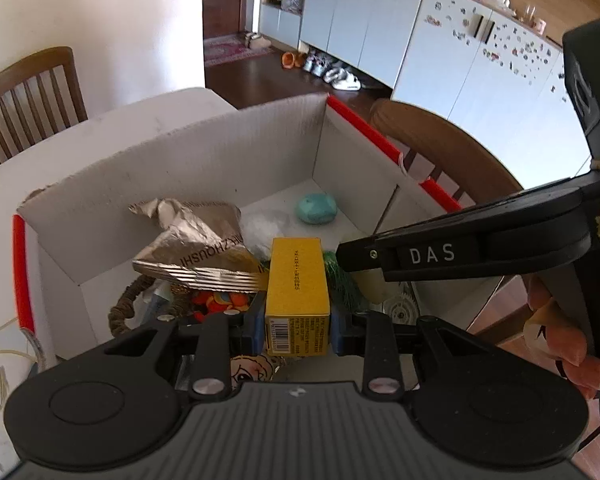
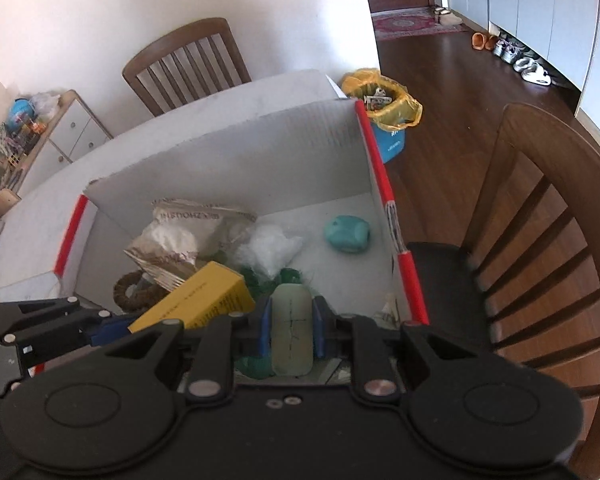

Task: Organize objects
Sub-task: 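Carry the yellow box with left tool while right tool carries the eraser into the shoebox, then open both tools to release the yellow box and eraser in the box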

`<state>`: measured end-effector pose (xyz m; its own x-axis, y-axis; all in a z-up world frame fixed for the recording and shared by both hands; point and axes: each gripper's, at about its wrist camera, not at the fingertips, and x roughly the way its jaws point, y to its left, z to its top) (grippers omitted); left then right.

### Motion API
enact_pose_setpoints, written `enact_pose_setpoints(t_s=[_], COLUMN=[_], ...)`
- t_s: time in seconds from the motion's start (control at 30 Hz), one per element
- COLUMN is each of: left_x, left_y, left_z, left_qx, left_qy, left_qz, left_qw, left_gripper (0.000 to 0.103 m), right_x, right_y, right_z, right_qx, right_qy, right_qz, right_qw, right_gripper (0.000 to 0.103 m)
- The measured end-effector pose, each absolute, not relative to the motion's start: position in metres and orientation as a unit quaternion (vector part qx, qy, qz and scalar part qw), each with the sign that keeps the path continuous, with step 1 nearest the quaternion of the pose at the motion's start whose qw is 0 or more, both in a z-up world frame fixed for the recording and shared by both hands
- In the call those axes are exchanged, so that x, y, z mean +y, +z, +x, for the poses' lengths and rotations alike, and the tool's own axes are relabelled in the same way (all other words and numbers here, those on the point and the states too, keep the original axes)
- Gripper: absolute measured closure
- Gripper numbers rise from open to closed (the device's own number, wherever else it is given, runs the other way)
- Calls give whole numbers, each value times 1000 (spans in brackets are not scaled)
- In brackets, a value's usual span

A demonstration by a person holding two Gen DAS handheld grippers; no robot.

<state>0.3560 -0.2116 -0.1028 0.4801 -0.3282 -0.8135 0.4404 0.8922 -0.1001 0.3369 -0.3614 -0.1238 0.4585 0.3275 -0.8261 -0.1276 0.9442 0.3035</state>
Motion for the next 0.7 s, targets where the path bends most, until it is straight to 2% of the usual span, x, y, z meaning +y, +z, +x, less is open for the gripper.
enact_pose_setpoints(t_s=[0.33,0.7], left_x=[-218,-214], left_y=[-118,-107], left_z=[363,352], left_qx=[493,473], left_qy=[-218,-213], left_qz=[74,75], left_qw=[839,852], left_gripper=[74,73], right_x=[-360,-378], right_y=[-123,-97], right_z=[337,321], right_qx=[508,482], right_qy=[124,129], right_qz=[95,133], right_qw=[847,857], right_gripper=[83,81])
